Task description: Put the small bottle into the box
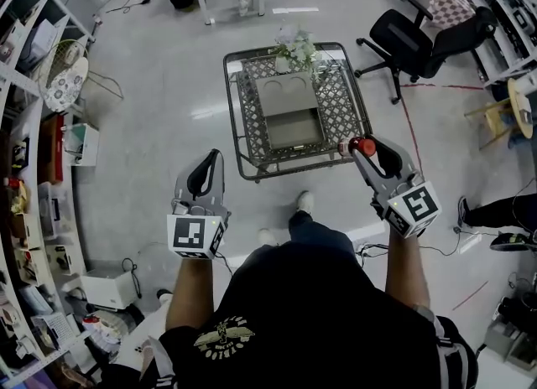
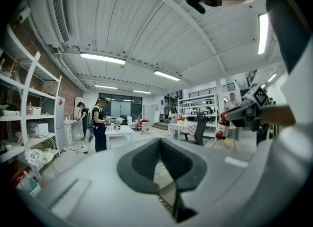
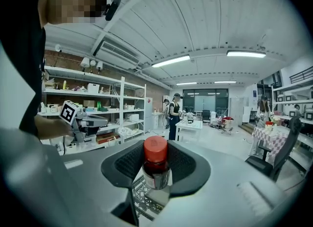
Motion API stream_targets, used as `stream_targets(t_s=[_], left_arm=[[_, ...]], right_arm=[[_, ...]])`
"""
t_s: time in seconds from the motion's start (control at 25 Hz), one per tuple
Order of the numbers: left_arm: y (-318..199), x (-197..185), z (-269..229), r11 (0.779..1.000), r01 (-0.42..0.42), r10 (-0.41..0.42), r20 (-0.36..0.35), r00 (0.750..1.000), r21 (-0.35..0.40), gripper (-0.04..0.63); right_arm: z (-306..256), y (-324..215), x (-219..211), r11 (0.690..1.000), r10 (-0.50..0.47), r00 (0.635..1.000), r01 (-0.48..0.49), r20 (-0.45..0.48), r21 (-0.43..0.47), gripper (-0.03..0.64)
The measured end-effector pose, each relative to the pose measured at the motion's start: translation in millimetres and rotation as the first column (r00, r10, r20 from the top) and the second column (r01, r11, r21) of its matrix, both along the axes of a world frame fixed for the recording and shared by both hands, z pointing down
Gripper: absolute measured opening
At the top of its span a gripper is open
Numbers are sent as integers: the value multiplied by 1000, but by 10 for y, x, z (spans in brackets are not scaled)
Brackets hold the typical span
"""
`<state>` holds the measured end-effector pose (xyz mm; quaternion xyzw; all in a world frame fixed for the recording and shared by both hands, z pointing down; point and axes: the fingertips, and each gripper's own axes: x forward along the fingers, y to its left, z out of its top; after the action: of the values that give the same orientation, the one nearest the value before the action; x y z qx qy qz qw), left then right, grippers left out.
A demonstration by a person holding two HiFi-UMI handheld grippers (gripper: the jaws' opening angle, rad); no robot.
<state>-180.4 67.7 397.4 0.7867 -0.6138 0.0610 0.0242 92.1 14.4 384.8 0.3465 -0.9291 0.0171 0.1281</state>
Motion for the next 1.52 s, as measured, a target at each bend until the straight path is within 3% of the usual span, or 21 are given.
stream_targets(t_s=[0.64,1.16,1.52], left_arm=[[-703,290,144,998,37,-37,2,999,-46,0],[-1136,667,-2,987,161,-160,20,987,-24,0],[-1250,760,59,982,183,-181,34,983,-52,0]], right_arm=[[140,-746,216,997,-70,997,70,-9,-36,156],[225,-1359,465,976,-210,977,211,29,-51,156],[512,-1654,513,972,-214,976,216,32,-95,156]])
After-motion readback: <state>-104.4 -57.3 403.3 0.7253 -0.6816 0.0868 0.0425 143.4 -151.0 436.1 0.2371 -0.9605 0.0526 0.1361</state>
